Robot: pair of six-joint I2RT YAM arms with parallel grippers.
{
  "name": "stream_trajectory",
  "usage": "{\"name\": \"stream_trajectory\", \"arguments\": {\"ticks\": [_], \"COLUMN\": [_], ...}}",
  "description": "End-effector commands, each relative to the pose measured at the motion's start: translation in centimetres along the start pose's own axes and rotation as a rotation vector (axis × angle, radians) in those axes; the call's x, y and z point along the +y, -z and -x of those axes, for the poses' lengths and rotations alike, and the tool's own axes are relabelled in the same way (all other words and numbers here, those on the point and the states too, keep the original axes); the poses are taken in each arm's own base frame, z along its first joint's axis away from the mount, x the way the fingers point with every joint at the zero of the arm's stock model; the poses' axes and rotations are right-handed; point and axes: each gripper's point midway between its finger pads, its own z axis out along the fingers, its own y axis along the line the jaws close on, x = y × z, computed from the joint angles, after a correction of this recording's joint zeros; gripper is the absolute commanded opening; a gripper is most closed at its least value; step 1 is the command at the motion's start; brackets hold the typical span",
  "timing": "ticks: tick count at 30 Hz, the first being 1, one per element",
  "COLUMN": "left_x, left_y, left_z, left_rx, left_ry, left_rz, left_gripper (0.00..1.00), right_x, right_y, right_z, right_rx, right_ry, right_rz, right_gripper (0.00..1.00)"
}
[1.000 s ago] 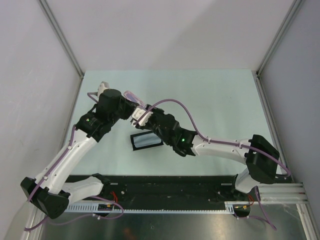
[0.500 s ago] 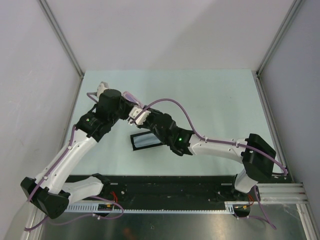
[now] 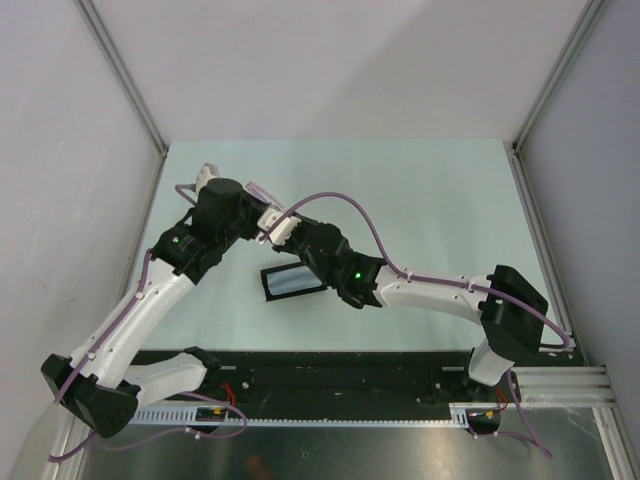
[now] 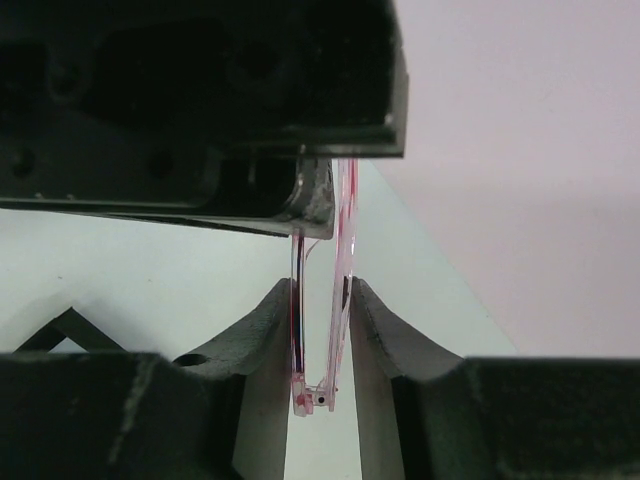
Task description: Organize the sunglasses
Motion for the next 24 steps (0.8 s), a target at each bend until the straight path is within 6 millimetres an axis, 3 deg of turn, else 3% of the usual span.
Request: {"name": "stream_trajectory", "arguments": {"ticks": [1,10,12,13,14,20,24], "left_x": [-2.0,-1.8,-1.9,-1.8,-1.9,-1.6,-1.7], "left_y": [1.1,1.6,2.1,2.2,2.5,3.8,4.6], "left_z": [0.7,1.8,2.3,2.6,2.9,5.0,6.9], "left_rx": [-0.012,-0.065,-0.085,-0.097,-0.110,-0.204,-0.240], "left_ry": [0.003,-0.024,-0.037,-0.045,-0.048,-0.071,-0.139], "left_rz": [-0.065,-0.061,-0.069,-0.068,-0.072,-0.066,-0.078], "left_gripper": [0.22,0.28,0.38,0.55,0.59,0.70,0.74], "right_x": [-1.5,-1.9,-2.0,-2.0,-2.1,-2.4,-3.0], "right_y": [-0.5,-0.3,-0.2,-0.1,0.0,0.2,1.0], "right_z": [2.1,1.9,1.9,1.9,2.0,1.6,2.4], "right_rx": [-0.046,-0.038,-0.034,-0.035,-0.033,-0.017,-0.033], "right_ry": [-0.066,-0.088,-0.091,-0.093,-0.096,-0.131,-0.165], "right_rz": [-0.048,-0.046,-0.044,-0.040,-0.038,-0.019,0.013], "right_gripper": [0.17,0.14,0.14,0.13,0.13,0.15,0.16]}}
